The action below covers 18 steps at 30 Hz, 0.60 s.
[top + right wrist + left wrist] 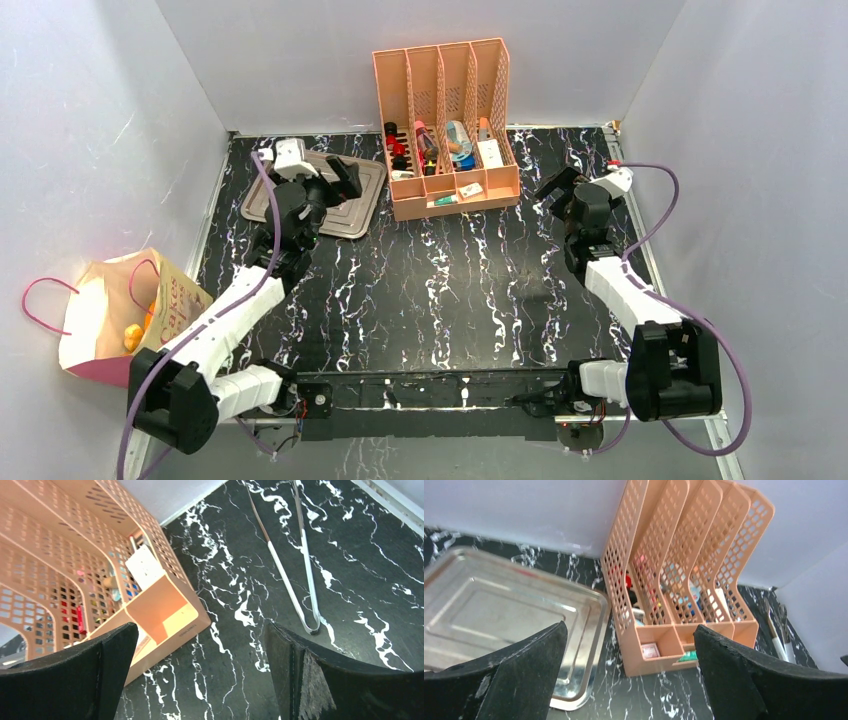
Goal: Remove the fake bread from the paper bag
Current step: Move the paper bag to the center of the board.
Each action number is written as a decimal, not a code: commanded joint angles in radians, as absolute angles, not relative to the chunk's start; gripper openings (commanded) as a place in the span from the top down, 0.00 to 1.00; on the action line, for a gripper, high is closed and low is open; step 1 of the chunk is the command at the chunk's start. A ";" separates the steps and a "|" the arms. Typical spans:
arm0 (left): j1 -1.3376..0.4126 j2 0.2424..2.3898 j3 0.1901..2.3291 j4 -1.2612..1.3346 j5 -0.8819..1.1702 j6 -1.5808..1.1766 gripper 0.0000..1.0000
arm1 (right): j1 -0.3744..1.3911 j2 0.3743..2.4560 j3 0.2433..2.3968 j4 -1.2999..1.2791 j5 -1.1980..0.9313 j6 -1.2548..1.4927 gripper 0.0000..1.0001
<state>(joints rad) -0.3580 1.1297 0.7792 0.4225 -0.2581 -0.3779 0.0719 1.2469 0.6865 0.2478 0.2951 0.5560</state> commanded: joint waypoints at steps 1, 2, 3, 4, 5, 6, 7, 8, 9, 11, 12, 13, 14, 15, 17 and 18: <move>-0.415 1.113 0.875 0.297 -0.481 -0.256 0.02 | 0.076 1.167 0.670 0.373 0.264 0.544 0.02; -0.422 1.114 0.874 0.299 -0.489 -0.244 0.02 | 0.077 1.168 0.675 0.368 0.263 0.531 0.02; -0.431 1.115 0.872 0.296 -0.501 -0.235 0.02 | 0.077 1.171 0.681 0.358 0.264 0.523 0.02; -0.444 1.112 0.873 0.290 -0.515 -0.222 0.02 | 0.078 1.172 0.685 0.351 0.259 0.512 0.02; -0.464 1.111 0.878 0.281 -0.535 -0.209 0.02 | 0.078 1.172 0.686 0.352 0.254 0.503 0.02; -0.486 1.112 0.889 0.271 -0.564 -0.186 0.02 | 0.080 1.173 0.683 0.357 0.246 0.494 0.02; -0.512 1.118 0.910 0.250 -0.616 -0.162 0.02 | 0.080 1.171 0.683 0.358 0.240 0.487 0.02; -0.537 1.128 0.940 0.215 -0.682 -0.142 0.02 | 0.081 1.170 0.682 0.358 0.234 0.481 0.02; -0.561 1.142 0.974 0.172 -0.754 -0.131 0.02 | 0.081 1.170 0.680 0.357 0.233 0.479 0.02; -0.578 1.160 1.041 0.072 -0.878 -0.150 0.02 | 0.085 1.169 0.669 0.369 0.226 0.483 0.02; -0.579 1.159 1.065 0.006 -0.940 -0.178 0.02 | 0.087 1.174 0.663 0.377 0.224 0.490 0.02; -0.579 1.156 1.089 -0.052 -0.996 -0.207 0.02 | 0.087 1.180 0.661 0.380 0.219 0.498 0.02; -0.580 1.156 1.112 -0.104 -1.051 -0.236 0.02 | 0.089 1.190 0.661 0.382 0.212 0.504 0.02; -0.580 1.159 1.142 -0.162 -1.104 -0.259 0.02 | 0.093 1.198 0.665 0.383 0.207 0.507 0.02; -0.580 1.173 1.196 -0.264 -1.186 -0.292 0.02 | 0.100 1.216 0.674 0.376 0.204 0.515 0.02; -0.581 1.182 1.228 -0.313 -1.227 -0.303 0.02 | 0.103 1.223 0.676 0.379 0.202 0.525 0.02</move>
<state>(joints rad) -0.5823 1.1801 1.1141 -0.0559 -0.9436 -0.2382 0.0891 1.1995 0.6605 0.3191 0.2237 0.5068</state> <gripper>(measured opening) 0.983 0.981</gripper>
